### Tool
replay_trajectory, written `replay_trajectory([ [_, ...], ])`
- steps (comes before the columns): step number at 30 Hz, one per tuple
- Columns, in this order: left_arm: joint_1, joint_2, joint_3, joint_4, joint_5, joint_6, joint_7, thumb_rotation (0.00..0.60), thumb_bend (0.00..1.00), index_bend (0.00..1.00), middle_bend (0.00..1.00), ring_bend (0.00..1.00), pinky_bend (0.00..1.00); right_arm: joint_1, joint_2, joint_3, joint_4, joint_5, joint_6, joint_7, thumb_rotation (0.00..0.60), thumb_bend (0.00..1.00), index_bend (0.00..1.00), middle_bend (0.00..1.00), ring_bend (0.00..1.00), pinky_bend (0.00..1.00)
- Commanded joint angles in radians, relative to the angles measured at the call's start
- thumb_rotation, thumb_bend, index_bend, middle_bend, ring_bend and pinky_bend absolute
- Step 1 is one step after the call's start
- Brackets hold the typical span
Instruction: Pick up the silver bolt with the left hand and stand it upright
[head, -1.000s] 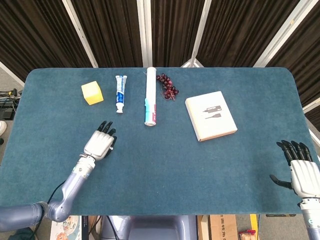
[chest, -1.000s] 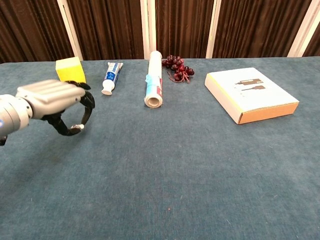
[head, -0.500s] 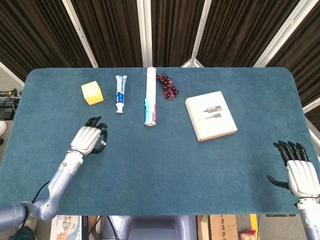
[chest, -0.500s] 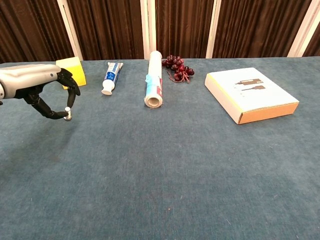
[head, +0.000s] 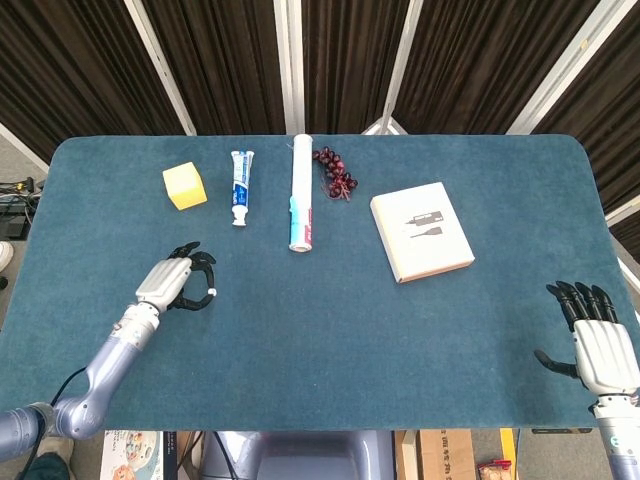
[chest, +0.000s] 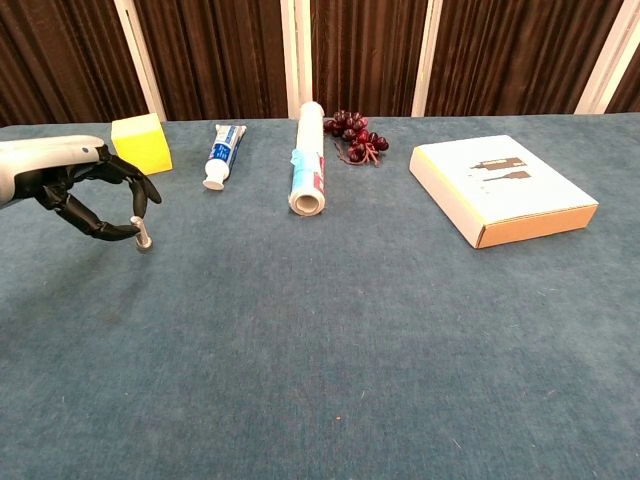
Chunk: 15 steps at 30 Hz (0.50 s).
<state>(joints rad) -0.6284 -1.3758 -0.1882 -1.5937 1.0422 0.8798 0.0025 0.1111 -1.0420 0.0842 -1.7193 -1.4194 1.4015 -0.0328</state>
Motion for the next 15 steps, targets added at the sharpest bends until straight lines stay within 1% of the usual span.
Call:
replay_trajectory([
  [1,0.017,-0.004,0.002,0.044,0.045,-0.021,-0.071,0.600,0.52,0.60,0.23,0.03,0.02,-0.001,0.001,0.000,0.000,0.000,0.001,0.003,0.600,0.15,0.15,0.14,0.08,0.01],
  [8,0.024,-0.019,0.028,0.105,0.081,-0.038,-0.108,0.600,0.52,0.60,0.23,0.03,0.02,-0.001,0.000,-0.001,-0.001,0.000,0.001,0.000,0.600,0.15,0.15,0.14,0.08,0.01],
  [15,0.029,-0.044,0.039,0.148,0.141,-0.029,-0.164,0.600,0.52,0.60,0.23,0.03,0.01,0.000,-0.002,0.000,-0.001,0.004,0.000,-0.009,0.600,0.15,0.15,0.14,0.08,0.01],
])
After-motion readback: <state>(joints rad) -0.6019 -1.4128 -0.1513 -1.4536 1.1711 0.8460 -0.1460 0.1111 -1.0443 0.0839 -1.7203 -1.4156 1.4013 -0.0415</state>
